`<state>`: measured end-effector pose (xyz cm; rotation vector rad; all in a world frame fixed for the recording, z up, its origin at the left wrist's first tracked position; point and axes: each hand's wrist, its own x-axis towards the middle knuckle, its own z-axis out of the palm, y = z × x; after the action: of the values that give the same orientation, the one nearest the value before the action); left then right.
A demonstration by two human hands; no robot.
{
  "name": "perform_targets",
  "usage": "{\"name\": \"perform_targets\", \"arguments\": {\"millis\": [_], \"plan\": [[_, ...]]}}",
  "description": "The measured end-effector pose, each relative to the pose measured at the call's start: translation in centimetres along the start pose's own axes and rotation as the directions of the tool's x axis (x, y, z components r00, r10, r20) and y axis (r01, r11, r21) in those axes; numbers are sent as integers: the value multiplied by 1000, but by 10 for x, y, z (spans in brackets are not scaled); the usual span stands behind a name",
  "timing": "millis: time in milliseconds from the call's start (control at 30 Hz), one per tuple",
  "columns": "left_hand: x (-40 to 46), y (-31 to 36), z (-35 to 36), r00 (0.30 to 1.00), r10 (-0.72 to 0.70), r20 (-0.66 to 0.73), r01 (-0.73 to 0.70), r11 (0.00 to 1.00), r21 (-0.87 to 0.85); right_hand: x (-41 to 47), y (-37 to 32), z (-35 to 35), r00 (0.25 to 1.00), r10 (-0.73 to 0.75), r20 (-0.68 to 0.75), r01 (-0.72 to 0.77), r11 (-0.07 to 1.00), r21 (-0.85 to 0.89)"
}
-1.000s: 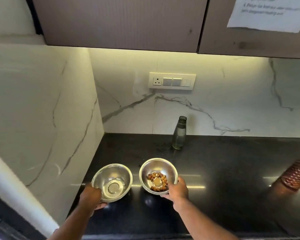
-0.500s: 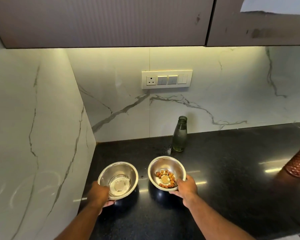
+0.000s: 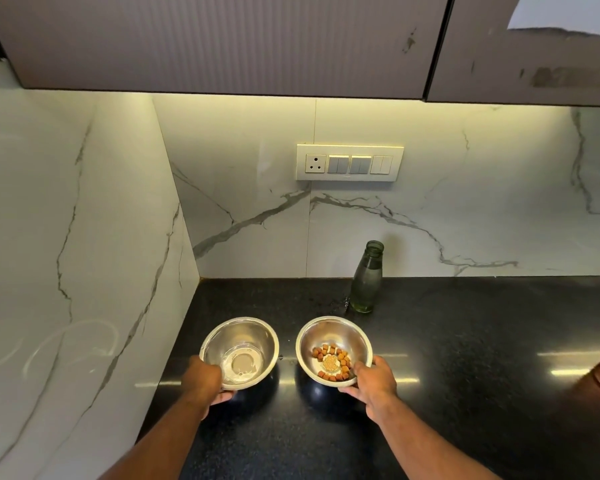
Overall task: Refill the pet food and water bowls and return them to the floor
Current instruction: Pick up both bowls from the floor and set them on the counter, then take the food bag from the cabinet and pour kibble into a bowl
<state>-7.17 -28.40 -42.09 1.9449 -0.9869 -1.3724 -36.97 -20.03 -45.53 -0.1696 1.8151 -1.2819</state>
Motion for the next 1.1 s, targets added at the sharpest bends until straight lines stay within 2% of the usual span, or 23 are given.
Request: {"name": "perform_targets", "arguments": {"millis": [200, 267, 367, 433, 567, 667, 833, 967, 1100], "plan": [[1, -3, 6, 1000, -13, 2, 13, 1000, 24, 3, 0, -3, 1000, 14, 25, -13, 1000, -20], [1, -2, 6, 999, -30, -14, 31, 998, 56, 0, -2, -5, 999, -20, -35, 16, 994, -106], [-2, 4, 3, 989, 30, -147, 3, 976, 219, -4, -13, -12, 961, -229, -155, 128, 865, -486], [-4, 14, -3, 970, 129, -208, -60, 949, 310, -7, -27, -14, 920, -361, -152, 226, 807, -545], [-12, 48, -14, 897, 352, -266, -252, 904, 345, -16, -72, -9, 815, -575, -69, 449, 702, -552], [-29, 91, -19, 778, 536, -327, -430, 834, 345, -30, -112, 3, 719, -695, -14, 596, 626, -503], [-63, 164, -31, 502, 765, -404, -669, 639, 379, -64, -178, 28, 526, -849, 54, 775, 452, -441], [-94, 205, -39, 253, 856, -451, -830, 431, 353, -104, -218, 41, 299, -951, 82, 869, 236, -434], [-126, 237, -46, 38, 859, -511, -888, 263, 377, -144, -245, 45, -20, -995, 96, 900, -59, -432]]}}
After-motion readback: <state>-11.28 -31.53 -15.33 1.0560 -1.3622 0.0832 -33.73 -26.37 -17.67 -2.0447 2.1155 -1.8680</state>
